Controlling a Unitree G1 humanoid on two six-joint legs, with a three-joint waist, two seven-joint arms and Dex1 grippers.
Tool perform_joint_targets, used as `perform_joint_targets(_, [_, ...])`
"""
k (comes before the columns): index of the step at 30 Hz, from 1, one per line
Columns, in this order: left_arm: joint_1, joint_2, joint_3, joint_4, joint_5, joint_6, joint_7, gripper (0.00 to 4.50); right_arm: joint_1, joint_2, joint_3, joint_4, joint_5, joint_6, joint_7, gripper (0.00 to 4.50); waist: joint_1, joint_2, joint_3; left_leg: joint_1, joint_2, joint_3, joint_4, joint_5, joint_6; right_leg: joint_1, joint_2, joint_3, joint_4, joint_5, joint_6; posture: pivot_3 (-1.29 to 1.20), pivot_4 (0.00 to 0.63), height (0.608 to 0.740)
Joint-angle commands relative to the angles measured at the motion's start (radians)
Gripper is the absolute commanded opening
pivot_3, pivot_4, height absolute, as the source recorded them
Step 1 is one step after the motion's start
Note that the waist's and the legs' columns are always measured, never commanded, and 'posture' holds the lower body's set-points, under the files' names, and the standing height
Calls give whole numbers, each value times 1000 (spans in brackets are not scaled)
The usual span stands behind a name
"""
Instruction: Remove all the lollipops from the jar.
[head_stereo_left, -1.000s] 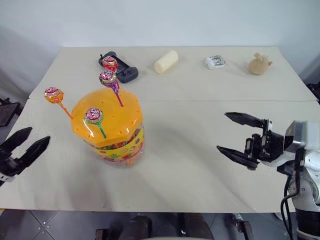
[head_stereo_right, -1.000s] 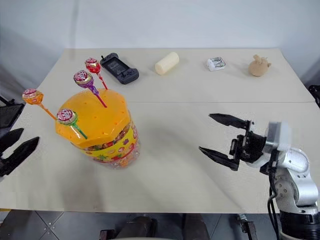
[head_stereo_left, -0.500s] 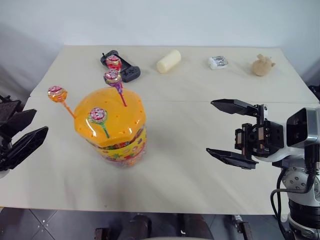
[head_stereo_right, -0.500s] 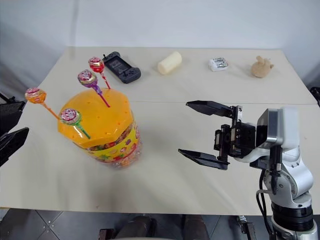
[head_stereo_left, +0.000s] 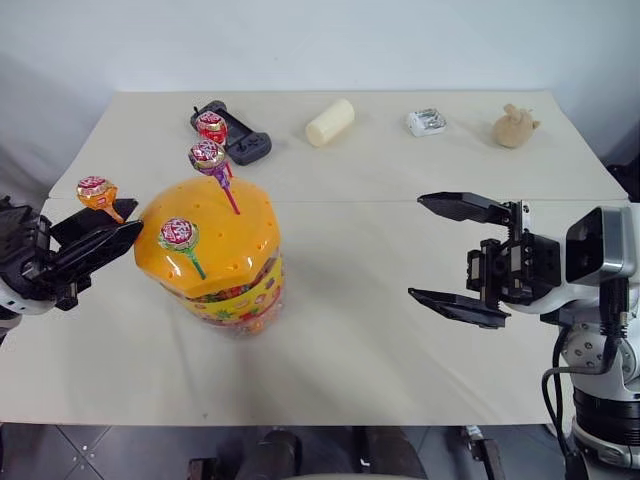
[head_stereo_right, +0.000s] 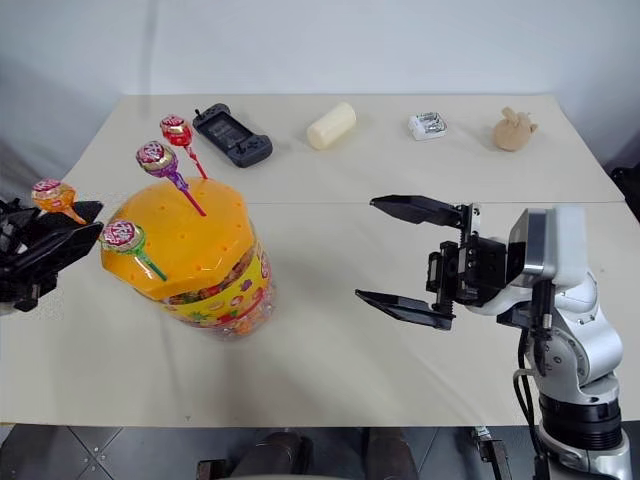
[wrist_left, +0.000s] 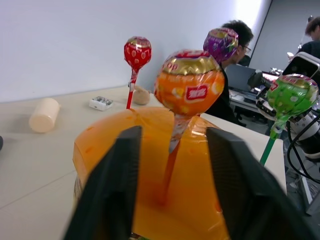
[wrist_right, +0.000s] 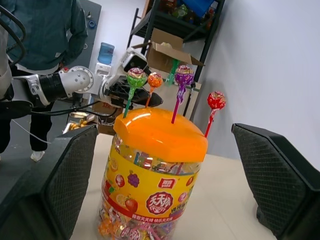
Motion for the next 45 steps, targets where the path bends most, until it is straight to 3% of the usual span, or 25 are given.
perform_joint_targets(1, [-10,21,12,20,8,4,-28,580,-18,5,-1,-20,28,0,13,4500,0,0,0,0,0,0,0,0,0,0,0,0,0,0,0,0,150,740])
perform_joint_targets(3, [-45,15,21,34,-31,19,-15,34,-24,8,4,-19,39,4,25,4500,2,0,0,0,0,0,0,0,0,0,0,0,0,0,0,0,150,740])
perform_joint_targets(10, [-196,21,147,168,-298,161,183,34,-94,31,22,15,49,-3,70,4500,0,0,0,0,0,0,1,0,0,-1,0,0,2,0,0,0,150,740])
perform_joint_targets(13, [-199,47,241,273,-319,178,261,34,-95,32,39,42,24,-21,120,4500,-4,0,0,0,1,1,1,0,-1,-2,1,0,3,0,-1,0,150,740])
perform_joint_targets(16, [21,147,319,391,-162,249,236,34,-108,33,65,62,1,-37,176,4500,-28,0,0,0,1,5,-1,0,-1,-6,2,2,6,0,-1,0,150,740])
perform_joint_targets(20, [389,223,299,458,119,236,137,34,-127,-18,82,112,-40,-50,293,4500,-40,0,1,-1,0,12,-5,0,0,-13,2,3,7,-1,-2,0,150,740])
perform_joint_targets(24, [549,174,228,442,314,158,165,34,-139,-44,87,186,-69,-69,374,4500,-35,-3,0,-1,1,13,-5,-1,0,-12,1,5,6,-1,-2,0,150,740])
perform_joint_targets(29, [599,87,170,369,416,133,207,34,-104,-40,103,187,-80,-67,379,4500,-8,-3,0,-1,3,13,-5,-1,0,-12,0,6,6,-1,-3,0,150,740])
perform_joint_targets(34, [579,23,196,364,435,112,215,1269,-79,-48,87,195,-88,-68,364,4500,0,-4,0,-1,3,13,-5,-1,0,-12,0,6,5,-1,-3,0,150,740])
perform_joint_targets(41, [506,-50,296,332,365,-121,9,3266,-101,-28,66,204,-35,-18,308,4500,1,-4,0,-1,3,14,-4,-1,0,-12,0,6,5,-1,-3,0,150,740])
perform_joint_targets(45, [458,-68,354,232,277,-174,-101,3266,-151,-4,79,185,48,114,192,4500,0,-4,0,-1,4,14,-4,-2,0,-12,0,5,5,-1,-3,0,150,740])
